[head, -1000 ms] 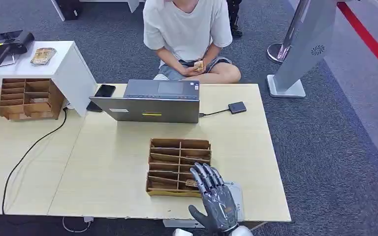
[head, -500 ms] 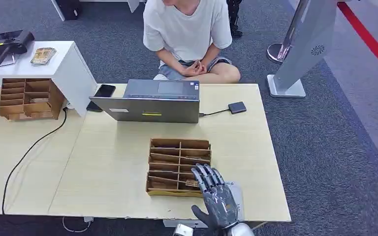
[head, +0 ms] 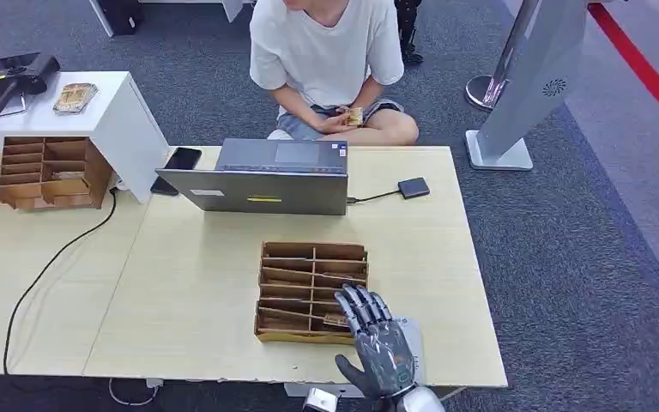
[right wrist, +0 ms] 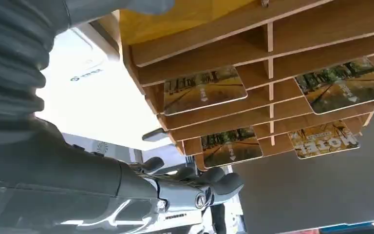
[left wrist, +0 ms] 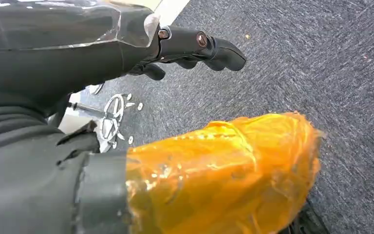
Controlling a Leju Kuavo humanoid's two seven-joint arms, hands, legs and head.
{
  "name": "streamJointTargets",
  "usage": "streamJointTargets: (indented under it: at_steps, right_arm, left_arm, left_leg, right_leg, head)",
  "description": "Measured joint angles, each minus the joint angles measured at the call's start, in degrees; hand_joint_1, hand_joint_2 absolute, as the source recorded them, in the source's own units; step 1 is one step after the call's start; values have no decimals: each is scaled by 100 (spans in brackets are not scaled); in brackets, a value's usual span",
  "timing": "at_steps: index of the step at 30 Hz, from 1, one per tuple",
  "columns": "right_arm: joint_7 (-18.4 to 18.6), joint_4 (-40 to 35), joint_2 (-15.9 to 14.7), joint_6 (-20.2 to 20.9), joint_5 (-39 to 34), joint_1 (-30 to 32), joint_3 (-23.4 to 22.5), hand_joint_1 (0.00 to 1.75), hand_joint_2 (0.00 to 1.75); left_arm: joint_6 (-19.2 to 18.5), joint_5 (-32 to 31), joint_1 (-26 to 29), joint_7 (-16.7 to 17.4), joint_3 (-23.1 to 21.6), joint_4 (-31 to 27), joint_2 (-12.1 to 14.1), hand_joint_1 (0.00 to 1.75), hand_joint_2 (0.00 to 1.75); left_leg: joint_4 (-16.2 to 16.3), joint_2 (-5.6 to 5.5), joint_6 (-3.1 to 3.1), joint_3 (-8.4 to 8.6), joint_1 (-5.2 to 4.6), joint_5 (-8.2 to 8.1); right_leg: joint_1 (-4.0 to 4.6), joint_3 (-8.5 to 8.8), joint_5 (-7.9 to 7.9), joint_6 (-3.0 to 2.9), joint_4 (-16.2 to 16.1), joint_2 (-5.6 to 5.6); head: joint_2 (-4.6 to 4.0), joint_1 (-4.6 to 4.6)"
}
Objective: Pass the card to the sensor for recognition and then transmit it.
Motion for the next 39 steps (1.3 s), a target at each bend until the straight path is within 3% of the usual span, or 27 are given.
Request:
streamJointTargets:
  at_steps: [2,20,25,27,29,30,33,36,39]
  right_arm:
    - [-9,-2,0,0,-11,-9,0,30,175]
    - [-33,-2,0,-2,-33,-64,0,31,175]
    - [-33,-2,0,-2,-52,-65,0,63,175]
    - [-35,-2,0,-2,-59,-66,0,61,175]
    - [-39,-2,0,-2,-59,-66,0,73,175]
    - [-39,-2,0,0,-59,-67,0,72,175]
    - [-39,-2,0,0,-61,-68,0,99,175]
    - [-41,-2,0,0,-68,-74,0,112,175]
    - [-44,-2,0,13,-87,-106,0,134,175]
  left_arm:
    - [0,0,0,0,0,0,0,0,0]
    - [0,4,0,0,0,0,0,0,0]
    - [0,4,0,0,0,0,0,0,0]
    - [0,7,0,0,0,0,0,0,0]
    - [0,7,0,0,0,0,0,0,0]
    - [0,7,0,0,0,0,0,0,0]
    - [0,7,0,0,0,0,0,0,0]
    - [0,9,0,0,0,0,0,0,0]
    - [0,9,0,-2,0,0,0,0,0]
  left_leg:
    - [0,0,0,0,0,0]
    - [0,0,0,0,0,0]
    - [0,0,0,0,0,0]
    - [0,0,0,0,0,0]
    - [0,0,0,0,0,0]
    - [0,0,0,0,0,0]
    - [0,0,0,0,0,0]
    - [0,0,0,0,0,0]
    - [0,0,0,0,0,0]
  right_leg:
    - [0,0,0,0,0,0]
    - [0,0,0,0,0,0]
    - [0,0,0,0,0,0]
    - [0,0,0,0,0,0]
    - [0,0,0,0,0,0]
    - [0,0,0,0,0,0]
    - [0,0,0,0,0,0]
    - [0,0,0,0,0,0]
    - [0,0,0,0,0,0]
  head:
    - [0,0]
    - [0,0]
    - [0,0]
    - [0,0]
    - [0,0]
    - [0,0]
    - [0,0]
    - [0,0]
    - [0,0]
